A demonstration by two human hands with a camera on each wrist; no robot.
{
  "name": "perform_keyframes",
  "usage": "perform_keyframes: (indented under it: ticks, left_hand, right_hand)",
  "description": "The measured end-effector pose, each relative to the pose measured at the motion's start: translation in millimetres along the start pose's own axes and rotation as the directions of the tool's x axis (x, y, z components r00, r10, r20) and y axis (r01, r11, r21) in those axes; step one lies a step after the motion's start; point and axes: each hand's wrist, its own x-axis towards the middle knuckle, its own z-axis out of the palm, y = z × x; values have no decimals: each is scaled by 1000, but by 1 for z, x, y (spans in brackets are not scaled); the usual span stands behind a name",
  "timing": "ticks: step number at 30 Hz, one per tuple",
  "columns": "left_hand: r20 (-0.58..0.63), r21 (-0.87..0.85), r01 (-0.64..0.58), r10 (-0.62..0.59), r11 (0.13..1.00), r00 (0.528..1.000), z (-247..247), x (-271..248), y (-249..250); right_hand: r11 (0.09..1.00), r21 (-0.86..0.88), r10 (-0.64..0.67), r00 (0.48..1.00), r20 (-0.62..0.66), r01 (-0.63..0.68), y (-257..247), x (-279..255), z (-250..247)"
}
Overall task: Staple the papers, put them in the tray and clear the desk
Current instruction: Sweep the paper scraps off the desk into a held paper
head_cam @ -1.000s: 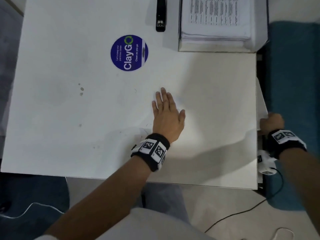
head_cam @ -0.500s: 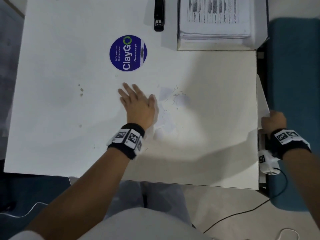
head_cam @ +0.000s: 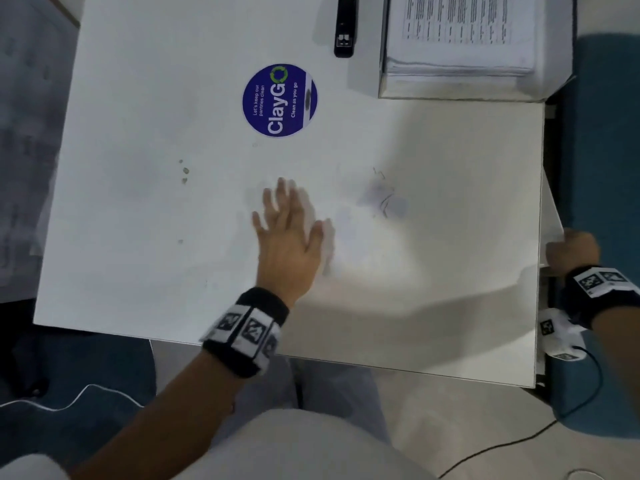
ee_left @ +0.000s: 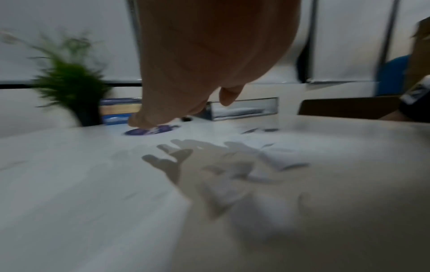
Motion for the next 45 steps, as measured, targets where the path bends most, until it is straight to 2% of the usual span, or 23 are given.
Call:
perform_keyframes:
  ticks: [2,3,5,6,7,8,9,10,14,21,24,27,30,33,35,38,40,45]
  left_hand:
    - [-38,14,162,-162,987,986,-15,-20,-47]
    - [-37,-1,264,-264,964,964,-21,-31,-66]
    - [-34,-64,467,-469,882,882,-20,-54,-95]
    - [-22,-148,542,-551,827,834,-12,-64,-100]
    - [12,-146,587,-592,796,806,-1,-69,-100]
    - [39,-131,602,-602,788,797,8,-70,-93]
    - [47,-144,601,-601,786,798,16,-73,-82]
    - [68,-83,574,-570,815,819,22,-73,-69]
    - [106,11,272,-271,962,957,43,-72,-19]
    - [144,19,21,-24,1000,989,74,-42,56]
    - [158,58,-5,-4,998,987,77,-13,83]
    - [130,69,-71,62,995,990,59,1,96]
    - [75,35,-109,107,993,991,33,-20,78]
    - [118,31,-25,21,999,993,21,-64,33]
    - [162,108,38,-55,993,985,26,-89,2]
    - [232,215,-25,-26,976,972,47,-107,-13]
    - [258,237,-88,25,968,966,62,-107,-2]
    - [177,271,-36,-13,962,984,81,-86,36]
  right_hand:
    - [1000,-11,-1,1000,-6,1,-2,0,0]
    - [1000,-15,3,1000,-8,-3,-3,-1,0]
    - [1000,-16,19,1000,-12,-19,-6,-1,1]
    - [999,-19,27,1000,-16,-27,-8,-2,2]
    - [999,-19,39,999,-20,-39,-10,-3,3]
    - [999,-11,49,998,-30,-50,-12,-4,4]
    - [998,-1,62,997,-39,-62,-13,-5,5]
    - [998,-2,65,997,-41,-65,-14,-5,5]
    - [999,-6,39,999,-4,-39,-11,-6,7]
    - [998,19,67,998,-5,-67,-10,-13,5]
    - [999,-1,44,999,17,-44,0,-7,5]
    - [998,-49,26,1000,-5,-26,7,-1,4]
    - [998,-62,11,1000,-19,-12,14,4,4]
    - [998,-63,14,1000,-15,-15,20,9,6]
    - [998,-64,20,1000,-1,-20,22,12,8]
    - [996,-82,38,999,15,-37,24,17,10]
    - [995,-93,42,999,27,-40,24,17,10]
    - [995,-74,63,997,44,-60,23,15,7]
